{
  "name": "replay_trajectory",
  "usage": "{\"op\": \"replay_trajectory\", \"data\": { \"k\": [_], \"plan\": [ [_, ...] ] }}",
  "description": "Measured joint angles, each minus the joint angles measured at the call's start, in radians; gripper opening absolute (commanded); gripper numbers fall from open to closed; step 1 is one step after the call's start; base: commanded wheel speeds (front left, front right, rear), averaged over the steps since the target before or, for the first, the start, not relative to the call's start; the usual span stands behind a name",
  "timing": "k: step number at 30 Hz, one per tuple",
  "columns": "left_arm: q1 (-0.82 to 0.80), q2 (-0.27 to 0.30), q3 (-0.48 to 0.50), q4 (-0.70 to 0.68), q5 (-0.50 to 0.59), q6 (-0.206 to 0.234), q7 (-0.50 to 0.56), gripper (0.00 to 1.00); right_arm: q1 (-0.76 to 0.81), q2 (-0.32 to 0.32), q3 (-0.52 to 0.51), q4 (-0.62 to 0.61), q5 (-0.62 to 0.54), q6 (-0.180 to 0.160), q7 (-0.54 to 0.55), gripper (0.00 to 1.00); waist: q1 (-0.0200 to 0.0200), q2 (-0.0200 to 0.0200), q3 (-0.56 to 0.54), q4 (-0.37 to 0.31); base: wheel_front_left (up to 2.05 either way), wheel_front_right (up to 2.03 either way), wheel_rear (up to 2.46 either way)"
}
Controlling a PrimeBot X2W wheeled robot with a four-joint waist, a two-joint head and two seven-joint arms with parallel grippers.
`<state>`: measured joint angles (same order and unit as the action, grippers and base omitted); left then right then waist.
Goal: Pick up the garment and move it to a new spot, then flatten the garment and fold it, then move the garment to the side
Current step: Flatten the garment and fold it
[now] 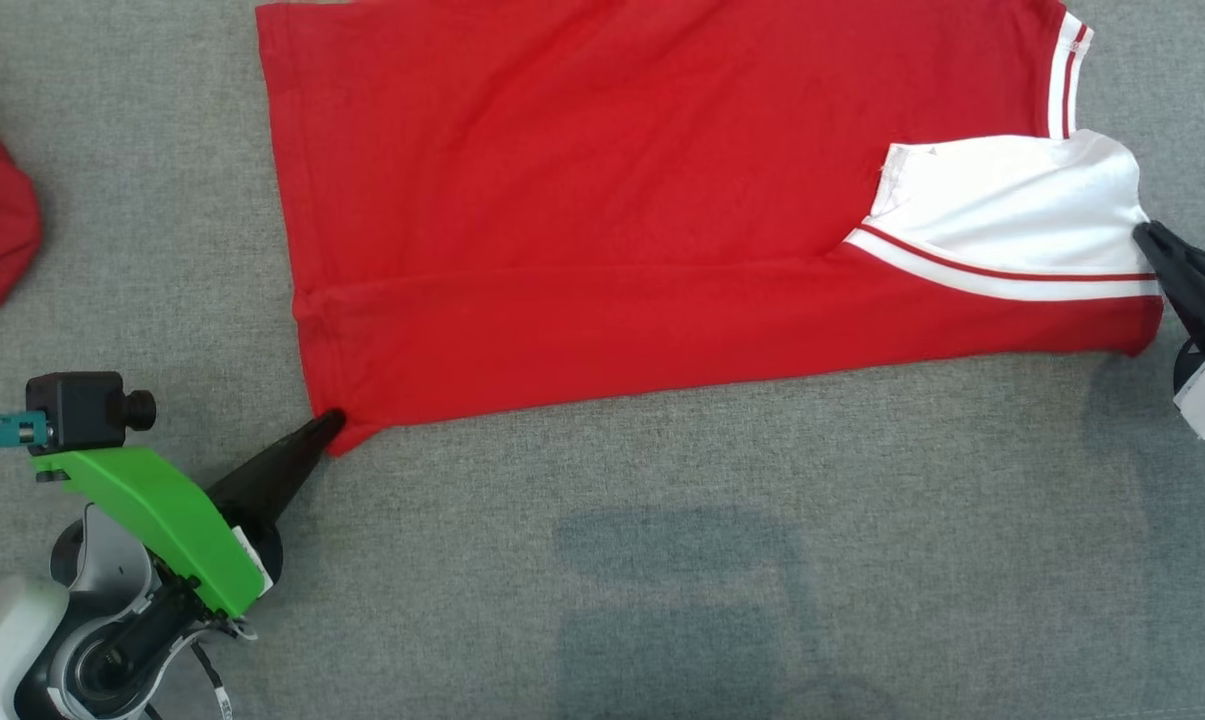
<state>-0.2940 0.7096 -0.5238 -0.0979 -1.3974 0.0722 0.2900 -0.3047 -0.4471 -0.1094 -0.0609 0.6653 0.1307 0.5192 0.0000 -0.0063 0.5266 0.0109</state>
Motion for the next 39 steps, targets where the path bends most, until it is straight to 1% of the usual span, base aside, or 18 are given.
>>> {"op": "replay_trajectory", "data": {
  "k": [3, 5, 6, 11, 19, 20, 21, 22, 27, 31, 36, 39],
  "plan": [
    [0.008, 0.007, 0.003, -0.010, -0.008, -0.002, 0.008, 0.00, -0.003, 0.001, -0.014, 0.006, -0.026, 0.000, -0.004, 0.00, 0.0000, 0.0000, -0.003, 0.003, 0.00, 0.00, 0.00],
    [0.015, 0.009, 0.004, -0.017, -0.020, -0.002, 0.008, 0.00, -0.004, -0.001, -0.010, 0.013, -0.038, 0.000, -0.014, 0.77, 0.0000, 0.0000, -0.003, 0.005, 0.00, 0.00, 0.00],
    [0.018, 0.010, 0.004, -0.020, -0.021, -0.002, 0.009, 0.00, -0.004, 0.001, -0.007, 0.018, -0.041, 0.000, -0.019, 1.00, 0.0000, 0.0000, -0.004, 0.005, 0.00, 0.00, 0.00],
    [0.028, 0.008, 0.004, -0.023, -0.024, -0.001, 0.007, 0.00, 0.019, -0.002, 0.018, 0.028, -0.041, 0.000, -0.010, 1.00, 0.0000, 0.0000, -0.009, 0.004, 0.00, 0.00, 0.00],
    [0.041, 0.011, 0.016, -0.031, -0.031, 0.005, -0.001, 0.00, 0.056, 0.022, 0.030, 0.013, -0.017, 0.000, 0.026, 1.00, 0.0000, 0.0000, -0.017, -0.001, 0.00, 0.00, 0.00],
    [0.047, 0.015, 0.020, -0.035, -0.033, 0.007, -0.002, 0.00, 0.061, 0.022, 0.030, 0.012, -0.014, 0.000, 0.036, 0.47, 0.0000, 0.0000, -0.018, -0.001, 0.00, 0.00, 0.00],
    [0.049, 0.016, 0.020, -0.037, -0.033, 0.007, -0.002, 0.00, 0.064, 0.021, 0.030, 0.011, -0.012, 0.000, 0.037, 0.03, 0.0000, 0.0000, -0.019, -0.001, 0.00, 0.00, 0.00],
    [0.051, 0.017, 0.020, -0.039, -0.033, 0.007, -0.002, 0.00, 0.067, 0.022, 0.029, 0.011, -0.011, 0.000, 0.037, 0.00, 0.0000, 0.0000, -0.020, -0.001, 0.00, 0.00, 0.00],
    [0.075, 0.032, 0.026, -0.063, -0.037, 0.008, -0.002, 0.00, 0.079, 0.016, 0.011, 0.002, 0.026, 0.000, 0.054, 0.00, 0.0000, 0.0000, -0.028, -0.002, 0.00, 0.00, 0.00],
    [0.114, 0.062, 0.037, -0.101, -0.044, 0.007, -0.010, 0.00, 0.119, 0.007, -0.030, -0.034, 0.075, 0.000, 0.102, 0.00, 0.0001, 0.0000, -0.036, -0.003, 0.00, 0.00, 0.00],
    [0.176, 0.098, 0.052, -0.157, -0.051, 0.005, -0.026, 0.00, 0.203, 0.029, -0.120, -0.109, 0.162, 0.001, 0.178, 0.00, 0.0001, 0.0000, -0.044, 0.000, 0.00, 0.00, 0.00],
    [0.224, 0.113, 0.060, -0.200, -0.051, 0.006, -0.049, 0.00, 0.277, 0.039, -0.169, -0.156, 0.190, 0.001, 0.226, 0.00, 0.0001, 0.0000, -0.050, 0.000, 0.00, 0.00, 0.00]
  ]
}}
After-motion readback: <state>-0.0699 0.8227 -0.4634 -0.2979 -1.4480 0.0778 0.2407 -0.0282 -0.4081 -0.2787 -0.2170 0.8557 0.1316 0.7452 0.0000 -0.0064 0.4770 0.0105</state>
